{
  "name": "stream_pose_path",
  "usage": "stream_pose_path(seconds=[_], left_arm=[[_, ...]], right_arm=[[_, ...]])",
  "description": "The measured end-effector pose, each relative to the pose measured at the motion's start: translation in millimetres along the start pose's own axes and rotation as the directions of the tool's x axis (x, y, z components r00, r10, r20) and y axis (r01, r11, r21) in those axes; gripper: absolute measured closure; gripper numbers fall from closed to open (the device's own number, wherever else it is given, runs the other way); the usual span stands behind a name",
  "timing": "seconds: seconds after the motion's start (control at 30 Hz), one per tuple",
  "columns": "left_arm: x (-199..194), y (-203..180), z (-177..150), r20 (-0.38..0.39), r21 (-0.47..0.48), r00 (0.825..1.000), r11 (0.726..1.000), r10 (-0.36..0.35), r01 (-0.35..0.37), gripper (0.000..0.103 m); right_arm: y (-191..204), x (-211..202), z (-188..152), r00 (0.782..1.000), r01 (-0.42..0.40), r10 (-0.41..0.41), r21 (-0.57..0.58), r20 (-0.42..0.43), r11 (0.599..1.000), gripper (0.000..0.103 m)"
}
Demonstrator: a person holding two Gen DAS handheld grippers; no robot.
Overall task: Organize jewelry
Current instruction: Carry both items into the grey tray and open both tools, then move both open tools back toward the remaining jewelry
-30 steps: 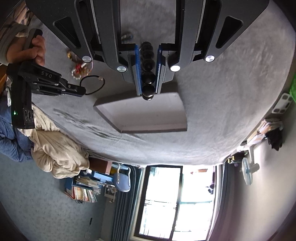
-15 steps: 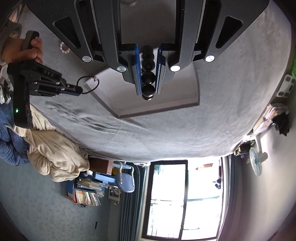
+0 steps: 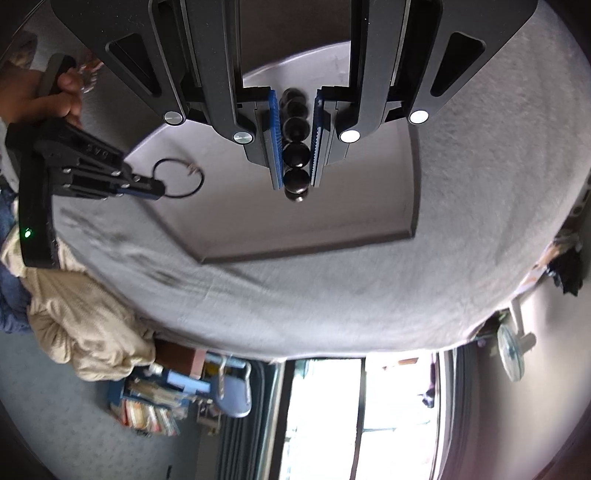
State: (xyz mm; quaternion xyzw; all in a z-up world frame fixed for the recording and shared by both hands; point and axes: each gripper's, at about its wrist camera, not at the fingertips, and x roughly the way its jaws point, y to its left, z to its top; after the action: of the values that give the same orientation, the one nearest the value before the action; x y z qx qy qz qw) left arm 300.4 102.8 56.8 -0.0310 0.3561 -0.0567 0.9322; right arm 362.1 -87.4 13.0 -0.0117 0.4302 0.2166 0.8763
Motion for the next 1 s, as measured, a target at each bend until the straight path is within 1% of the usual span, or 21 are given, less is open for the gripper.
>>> stream_pose_path(seconds=[0.17,0.37,0.43,0.47,0.5,0.53,0.6,0.67,0.73,0.8,0.83,0.87,0.9,0.93,0.97,1.0], left_arm=[[20.2,6.7,-11.5,-0.043,0.025,0.997,0.998,0.067,-0.066,0.088],[30.1,9.6,-18.6,-0.073,0.05,0.993,0.994,0.096,-0.093,0.088],[30.9,9.8,-20.7,-0.083,0.053,0.991,0.994,0.103,-0.099,0.088],[30.0,9.7,-21.5,-0.081,0.054,0.991,0.993,0.109,-0.104,0.086],[27.7,9.7,-22.1,-0.074,0.055,0.991,0.992,0.115,-0.111,0.079],[24.5,9.9,-22.4,-0.063,0.053,0.991,0.992,0.119,-0.116,0.075],[18.3,8.7,-22.9,-0.044,0.046,0.993,0.993,0.113,-0.111,0.043],[11.9,7.5,-23.1,-0.027,0.042,0.995,0.994,0.1,-0.099,0.035],[7.0,6.0,-22.9,-0.02,0.043,0.995,0.994,0.098,-0.097,0.033],[0.8,5.0,-23.1,-0.007,0.04,0.994,0.993,0.108,-0.108,0.025],[-3.0,4.3,-23.3,0.001,0.036,0.994,0.993,0.11,-0.11,0.024],[-6.5,4.2,-23.8,0.01,0.033,0.994,0.993,0.11,-0.111,0.023],[-11.4,3.8,-24.8,0.02,0.028,0.993,0.993,0.116,-0.116,0.019],[-16.1,3.8,-26.0,0.029,0.023,0.992,0.992,0.125,-0.125,0.017],[-21.4,3.5,-27.9,0.039,0.014,0.991,0.991,0.129,-0.13,0.014],[-25.7,3.7,-30.2,0.044,0.007,0.991,0.992,0.129,-0.129,0.012]], right_arm=[[-7.0,10.8,-8.4,0.999,0.033,-0.033,0.003,-0.022,0.999,0.1],[-6.3,12.6,-9.7,0.998,0.05,-0.051,-0.01,-0.026,0.999,0.099],[-4.5,12.2,-10.6,0.998,0.056,-0.057,-0.017,-0.026,0.998,0.097],[-3.4,11.1,-11.0,0.998,0.055,-0.056,-0.022,-0.024,0.998,0.092],[-2.5,9.4,-11.3,0.998,0.052,-0.053,-0.027,-0.017,0.998,0.083],[-1.8,7.2,-11.2,0.999,0.047,-0.048,-0.03,-0.011,0.998,0.078],[-0.3,2.8,-12.2,0.999,0.043,-0.043,-0.034,0.005,0.999,0.068],[0.7,-2.6,-13.4,0.999,0.045,-0.045,-0.033,0.017,0.998,0.062],[0.9,-8.6,-15.2,0.999,0.044,-0.043,-0.032,0.029,0.999,0.058],[1.2,-16.3,-17.2,0.998,0.045,-0.043,-0.029,0.044,0.999,0.054],[1.5,-21.0,-18.6,0.998,0.043,-0.041,-0.029,0.054,0.999,0.053],[1.1,-25.6,-20.6,0.997,0.043,-0.041,-0.029,0.065,0.999,0.047],[1.2,-31.6,-22.9,0.996,0.047,-0.045,-0.031,0.081,0.998,0.039],[1.4,-37.0,-25.0,0.994,0.052,-0.049,-0.031,0.095,0.998,0.036],[1.8,-41.4,-27.4,0.993,0.057,-0.054,-0.029,0.107,0.998,0.028],[1.7,-47.5,-31.4,0.991,0.061,-0.057,-0.028,0.123,0.998,0.023]])
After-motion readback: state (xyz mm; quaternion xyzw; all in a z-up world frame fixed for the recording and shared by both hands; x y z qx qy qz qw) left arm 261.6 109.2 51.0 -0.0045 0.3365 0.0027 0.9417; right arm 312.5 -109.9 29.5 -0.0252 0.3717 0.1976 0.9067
